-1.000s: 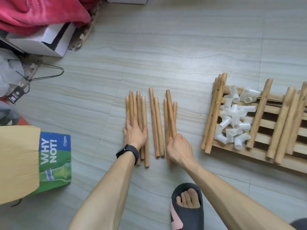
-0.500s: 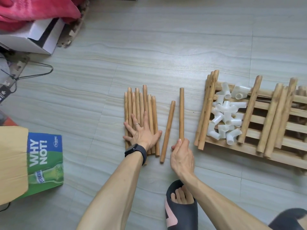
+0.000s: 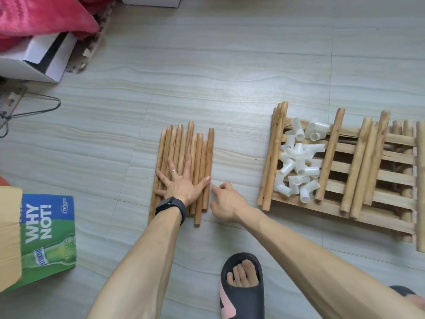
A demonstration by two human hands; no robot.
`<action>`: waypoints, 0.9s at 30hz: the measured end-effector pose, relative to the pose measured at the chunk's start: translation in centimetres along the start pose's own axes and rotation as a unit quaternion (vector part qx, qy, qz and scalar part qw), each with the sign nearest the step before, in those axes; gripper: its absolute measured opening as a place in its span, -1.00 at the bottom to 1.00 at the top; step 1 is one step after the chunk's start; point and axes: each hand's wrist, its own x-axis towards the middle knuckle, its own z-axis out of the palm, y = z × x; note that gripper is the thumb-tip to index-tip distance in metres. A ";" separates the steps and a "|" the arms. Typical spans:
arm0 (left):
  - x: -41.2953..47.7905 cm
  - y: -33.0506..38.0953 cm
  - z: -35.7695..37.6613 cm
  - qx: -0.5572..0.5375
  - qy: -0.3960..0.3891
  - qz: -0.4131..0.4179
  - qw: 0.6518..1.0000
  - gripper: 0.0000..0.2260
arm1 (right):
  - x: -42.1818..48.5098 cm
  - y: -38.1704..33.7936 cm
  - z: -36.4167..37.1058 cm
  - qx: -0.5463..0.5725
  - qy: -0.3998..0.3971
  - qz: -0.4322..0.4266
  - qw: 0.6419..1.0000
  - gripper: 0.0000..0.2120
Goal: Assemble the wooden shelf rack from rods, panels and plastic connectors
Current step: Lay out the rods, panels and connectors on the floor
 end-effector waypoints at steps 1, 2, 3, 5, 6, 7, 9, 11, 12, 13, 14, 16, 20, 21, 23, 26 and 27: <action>0.0 -0.1 -0.1 0.007 -0.002 -0.001 1.000 -0.16 | -0.3 0.0 -0.6 0.000 -0.002 -0.008 1.000 -0.52; 0.0 0.0 -0.3 0.014 -0.006 -0.003 1.000 -0.17 | -0.8 -0.1 -1.3 0.003 0.004 -0.020 1.000 -0.53; 0.0 0.0 -0.5 0.021 -0.008 -0.005 1.000 -0.17 | -1.5 -0.1 -2.1 0.009 0.018 -0.036 0.999 -0.53; -0.2 0.5 -1.3 0.029 -0.007 -0.006 1.000 -0.21 | -3.5 0.2 -4.4 0.024 0.050 -0.077 0.995 -0.56; -0.3 1.1 -1.9 0.029 -0.002 -0.001 1.000 -0.23 | -4.6 0.8 -5.8 0.023 0.063 -0.093 0.993 -0.59; -0.5 1.9 -2.6 0.034 0.007 0.017 0.999 -0.24 | -5.9 1.6 -7.3 0.010 0.073 -0.104 0.992 -0.62; -1.2 4.3 -3.9 0.058 0.046 0.090 0.993 -0.25 | -8.4 4.2 -10.6 -0.040 0.094 -0.101 0.990 -0.65; -2.2 8.0 -5.1 0.065 0.078 0.180 0.978 -0.31 | -11.1 7.7 -13.8 -0.083 0.126 -0.061 0.987 -0.66; -3.0 10.4 -5.5 0.063 0.085 0.219 0.970 -0.36 | -12.6 9.7 -15.2 -0.096 0.151 -0.030 0.983 -0.67; -3.9 12.8 -5.6 0.061 0.089 0.251 0.962 -0.40 | -13.8 11.7 -16.4 -0.102 0.182 0.006 0.978 -0.69; -5.1 15.2 -5.7 0.056 0.092 0.280 0.954 -0.43 | -14.9 13.7 -17.3 -0.102 0.218 0.047 0.969 -0.70; -7.7 19.8 -5.4 0.053 0.103 0.336 0.935 -0.51 | -16.2 17.3 -18.7 -0.087 0.279 0.144 0.945 -0.61; -11.6 26.8 -2.8 0.114 0.115 0.400 0.902 -0.67 | -16.1 21.6 -19.2 -0.030 0.266 0.270 0.925 -0.24; -12.1 27.9 -1.9 0.117 0.110 0.394 0.905 -0.70 | -15.6 22.1 -18.9 -0.025 0.255 0.278 0.926 -0.17; -12.6 29.5 -0.1 0.123 0.093 0.366 0.917 -0.72 | -14.3 22.4 -17.7 -0.034 0.235 0.285 0.929 -0.04; -12.6 30.8 1.9 0.144 0.087 0.330 0.929 -0.70 | -12.5 22.5 -16.1 -0.060 0.254 0.296 0.919 -0.02; -12.5 31.0 2.3 0.148 0.092 0.321 0.931 -0.68 | -12.0 22.5 -15.9 -0.061 0.266 0.299 0.914 -0.08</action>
